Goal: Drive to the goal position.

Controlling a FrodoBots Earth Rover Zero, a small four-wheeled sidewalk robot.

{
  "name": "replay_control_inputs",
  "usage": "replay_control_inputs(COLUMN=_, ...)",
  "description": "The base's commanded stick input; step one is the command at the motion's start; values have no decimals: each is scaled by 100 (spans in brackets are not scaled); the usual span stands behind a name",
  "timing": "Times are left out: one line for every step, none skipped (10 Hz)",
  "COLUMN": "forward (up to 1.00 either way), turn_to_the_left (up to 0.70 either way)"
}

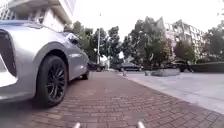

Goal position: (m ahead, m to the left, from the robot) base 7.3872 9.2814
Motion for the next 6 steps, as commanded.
replay_control_inputs(forward=64, turn_to_the_left=0)
replay_control_inputs(forward=70, turn_to_the_left=0)
replay_control_inputs(forward=70, turn_to_the_left=0)
replay_control_inputs(forward=70, turn_to_the_left=0)
replay_control_inputs(forward=70, turn_to_the_left=0)
replay_control_inputs(forward=70, turn_to_the_left=0)
